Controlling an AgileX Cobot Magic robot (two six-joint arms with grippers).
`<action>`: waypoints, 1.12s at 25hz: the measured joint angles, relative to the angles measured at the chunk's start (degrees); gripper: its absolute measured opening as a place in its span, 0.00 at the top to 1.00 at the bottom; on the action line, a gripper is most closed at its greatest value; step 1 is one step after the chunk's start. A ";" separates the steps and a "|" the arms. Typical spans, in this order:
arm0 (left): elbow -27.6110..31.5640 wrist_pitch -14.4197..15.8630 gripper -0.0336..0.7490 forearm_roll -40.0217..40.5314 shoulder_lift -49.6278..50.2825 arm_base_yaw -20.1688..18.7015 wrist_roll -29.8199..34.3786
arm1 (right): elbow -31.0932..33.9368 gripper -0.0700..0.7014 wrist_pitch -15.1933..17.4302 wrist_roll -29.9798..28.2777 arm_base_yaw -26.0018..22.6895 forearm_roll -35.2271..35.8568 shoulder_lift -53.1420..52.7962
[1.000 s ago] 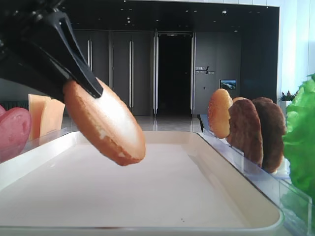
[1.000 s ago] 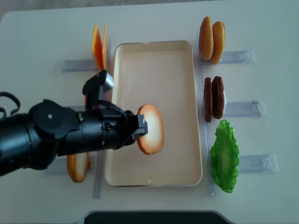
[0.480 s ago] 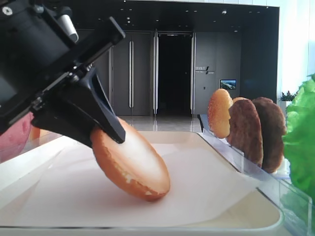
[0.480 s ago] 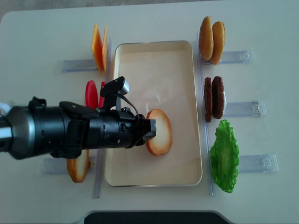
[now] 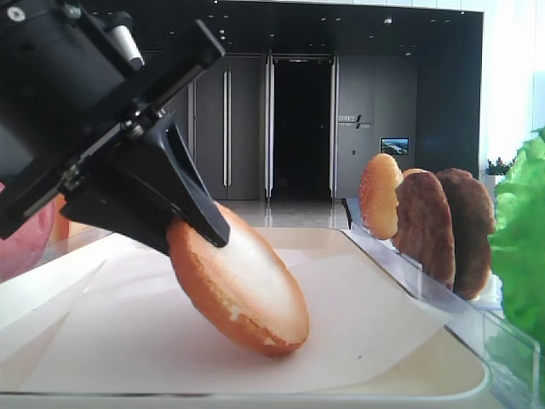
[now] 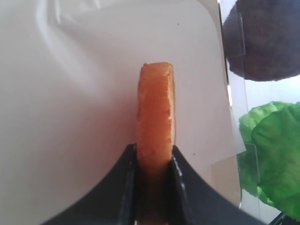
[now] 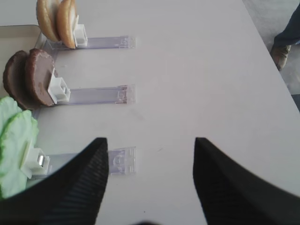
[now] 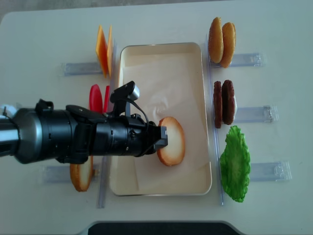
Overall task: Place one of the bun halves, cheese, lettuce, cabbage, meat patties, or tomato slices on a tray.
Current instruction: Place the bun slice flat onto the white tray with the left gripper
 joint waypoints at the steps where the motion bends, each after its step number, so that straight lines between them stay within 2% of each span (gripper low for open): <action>1: 0.00 0.14 0.81 0.12 -0.41 0.00 0.05 | 0.00 0.41 0.00 0.00 0.00 0.00 0.00; 7: 0.24 0.15 0.81 0.48 -4.60 0.00 0.17 | 0.00 0.41 0.00 0.00 0.00 0.00 0.00; 11: 0.24 -1.63 0.81 0.48 -6.71 0.00 0.23 | 0.00 0.41 0.00 0.00 0.00 0.00 0.00; 28: 0.24 -3.37 0.81 0.48 -2.84 0.00 2.09 | 0.00 0.41 0.00 0.00 0.00 0.00 0.00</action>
